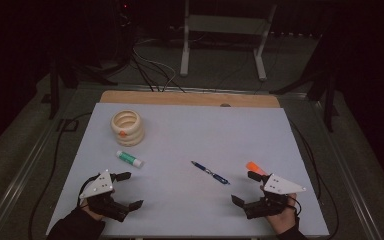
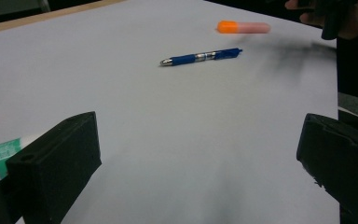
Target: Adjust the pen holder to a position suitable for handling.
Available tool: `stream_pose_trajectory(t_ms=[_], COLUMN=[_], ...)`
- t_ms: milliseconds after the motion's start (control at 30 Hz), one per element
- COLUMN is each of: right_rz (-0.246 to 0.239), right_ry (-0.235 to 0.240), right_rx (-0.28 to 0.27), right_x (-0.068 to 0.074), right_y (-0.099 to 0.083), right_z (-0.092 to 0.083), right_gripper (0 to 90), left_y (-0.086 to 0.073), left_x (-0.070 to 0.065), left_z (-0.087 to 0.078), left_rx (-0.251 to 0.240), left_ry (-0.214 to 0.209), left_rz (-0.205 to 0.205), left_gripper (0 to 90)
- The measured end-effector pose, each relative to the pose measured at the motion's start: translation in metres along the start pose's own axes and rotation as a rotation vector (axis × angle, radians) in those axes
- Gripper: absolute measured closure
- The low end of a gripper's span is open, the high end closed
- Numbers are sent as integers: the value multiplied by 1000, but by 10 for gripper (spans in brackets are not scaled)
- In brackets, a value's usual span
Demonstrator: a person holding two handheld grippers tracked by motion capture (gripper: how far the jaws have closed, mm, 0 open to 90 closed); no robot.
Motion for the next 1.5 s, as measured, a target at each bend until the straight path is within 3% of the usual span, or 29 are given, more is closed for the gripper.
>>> stream_pose_trajectory(t_ms=[167, 367, 700, 900, 1067, 1367, 1500], right_rz=[28, 64, 9, -13, -6, -6, -1], right_ry=[33, 40, 24, 7, 0, 2, 4], right_rx=[-15, -90, -25, -21, -23, -28, -34], right_x=[3, 2, 6, 5, 4, 5, 5], right_y=[2, 15, 9, 8, 8, 8, 9], right_z=[1, -6, 2, 4, 3, 2, 2], right_gripper=[0, 0, 0, 0, 0, 0, 0], left_y=[0, 6, 25, 39, 53, 76, 87], left_x=[-5, -14, -20, -19, -15, 2, 9], left_z=[5, 5, -1, -3, -6, -10, -13], left_rx=[32, 33, 20, 11, 8, -15, -26], left_ry=[-25, -41, -58, -67, -64, -37, -56], left_rz=[18, 22, 44, 48, 48, 10, -13], left_gripper=[1, 1, 1, 1, 1, 1, 1])
Point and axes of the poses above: each handheld gripper's, and its own axes: z roughly forward along the jaws, y roughly out of its top, x roughly to its left, the point moved 5 cm from there along z, roughly forward along the jaws, and after that the axes turned 13 degrees about -z, right-handed, at the moved point
